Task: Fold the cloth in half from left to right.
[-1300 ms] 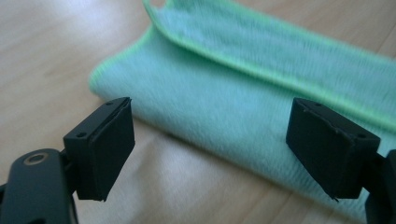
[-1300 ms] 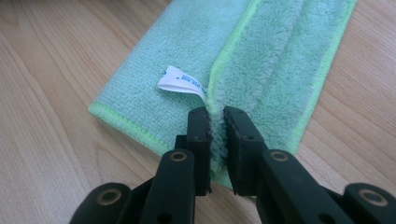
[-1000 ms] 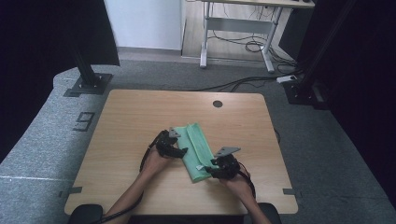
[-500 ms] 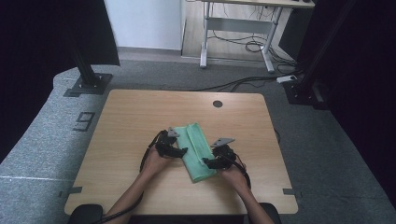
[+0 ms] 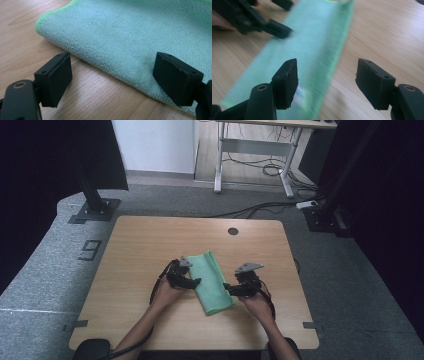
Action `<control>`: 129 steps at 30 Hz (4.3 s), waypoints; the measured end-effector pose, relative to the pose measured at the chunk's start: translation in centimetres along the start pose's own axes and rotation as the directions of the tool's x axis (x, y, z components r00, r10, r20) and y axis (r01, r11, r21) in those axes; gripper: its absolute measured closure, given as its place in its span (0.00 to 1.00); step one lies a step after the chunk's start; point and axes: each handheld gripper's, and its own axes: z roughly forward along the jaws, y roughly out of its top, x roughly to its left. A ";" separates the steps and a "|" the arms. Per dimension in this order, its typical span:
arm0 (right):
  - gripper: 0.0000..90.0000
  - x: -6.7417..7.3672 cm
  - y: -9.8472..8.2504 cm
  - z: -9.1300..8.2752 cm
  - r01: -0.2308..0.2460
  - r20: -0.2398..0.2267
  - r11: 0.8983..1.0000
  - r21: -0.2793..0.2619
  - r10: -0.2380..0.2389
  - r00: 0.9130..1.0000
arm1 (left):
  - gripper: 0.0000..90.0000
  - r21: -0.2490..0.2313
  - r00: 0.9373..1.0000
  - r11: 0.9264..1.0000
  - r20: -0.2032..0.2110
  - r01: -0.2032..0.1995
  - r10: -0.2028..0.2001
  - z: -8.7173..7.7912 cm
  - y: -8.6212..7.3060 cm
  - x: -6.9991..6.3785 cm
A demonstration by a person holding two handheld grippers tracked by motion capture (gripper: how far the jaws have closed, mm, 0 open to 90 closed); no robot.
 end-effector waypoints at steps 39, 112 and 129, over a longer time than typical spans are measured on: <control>0.33 0.6 -3.1 2.7 0.047 -0.033 0.993 0.111 -0.044 0.999 | 0.15 0.064 0.998 0.998 -0.062 0.004 0.000 -1.5 -0.6 -0.6; 0.00 -3.4 -7.1 0.0 -0.032 0.077 0.999 0.044 0.028 0.997 | 0.00 0.040 0.997 0.999 -0.070 0.020 -0.017 -9.4 -9.7 2.8; 0.00 -3.6 -7.3 0.1 -0.034 0.067 0.999 0.040 0.032 0.997 | 0.00 0.047 0.998 0.998 -0.058 0.042 -0.040 -9.3 -9.7 3.0</control>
